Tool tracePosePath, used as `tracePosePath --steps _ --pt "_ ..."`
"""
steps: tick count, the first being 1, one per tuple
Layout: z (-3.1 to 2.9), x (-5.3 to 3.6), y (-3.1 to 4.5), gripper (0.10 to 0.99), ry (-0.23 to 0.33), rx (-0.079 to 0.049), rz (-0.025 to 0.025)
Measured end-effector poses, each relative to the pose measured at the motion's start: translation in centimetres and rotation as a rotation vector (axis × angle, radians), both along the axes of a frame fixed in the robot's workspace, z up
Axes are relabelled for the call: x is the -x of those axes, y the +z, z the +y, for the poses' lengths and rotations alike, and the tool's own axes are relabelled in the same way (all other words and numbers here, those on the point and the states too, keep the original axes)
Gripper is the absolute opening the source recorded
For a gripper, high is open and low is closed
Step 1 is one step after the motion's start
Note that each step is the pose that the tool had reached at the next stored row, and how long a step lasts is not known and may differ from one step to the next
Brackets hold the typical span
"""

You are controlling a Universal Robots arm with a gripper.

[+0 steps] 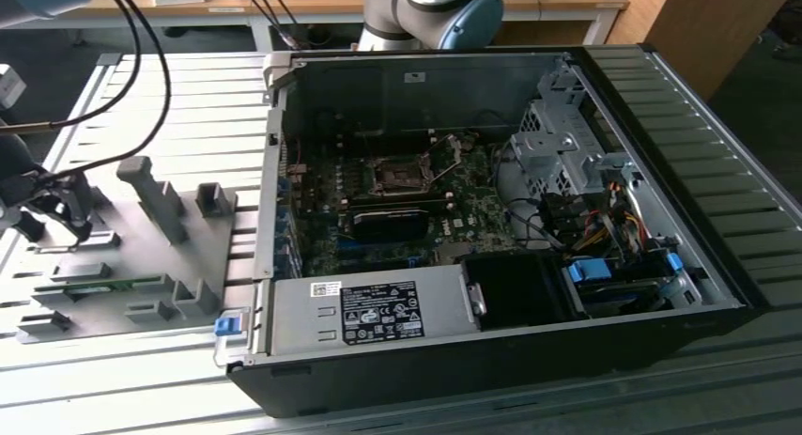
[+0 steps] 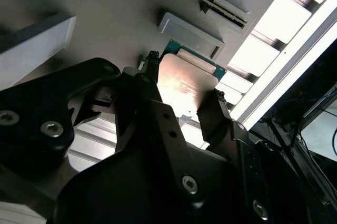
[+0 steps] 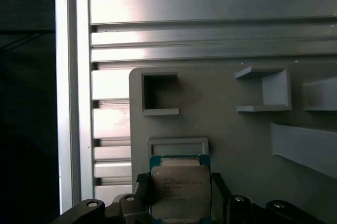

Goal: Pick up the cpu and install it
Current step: 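Pick up the cpu and move it towards the insertion slot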

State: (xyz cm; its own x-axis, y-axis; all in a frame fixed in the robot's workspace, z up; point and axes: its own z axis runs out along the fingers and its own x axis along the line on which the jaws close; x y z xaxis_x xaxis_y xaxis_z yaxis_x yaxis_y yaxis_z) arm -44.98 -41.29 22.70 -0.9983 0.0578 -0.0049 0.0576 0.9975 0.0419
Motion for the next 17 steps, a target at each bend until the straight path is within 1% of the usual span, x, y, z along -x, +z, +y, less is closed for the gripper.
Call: tracePosePath --steps 17 --pt "0.06 0.0 1.15 0.545 0.0 0.0 0.0"
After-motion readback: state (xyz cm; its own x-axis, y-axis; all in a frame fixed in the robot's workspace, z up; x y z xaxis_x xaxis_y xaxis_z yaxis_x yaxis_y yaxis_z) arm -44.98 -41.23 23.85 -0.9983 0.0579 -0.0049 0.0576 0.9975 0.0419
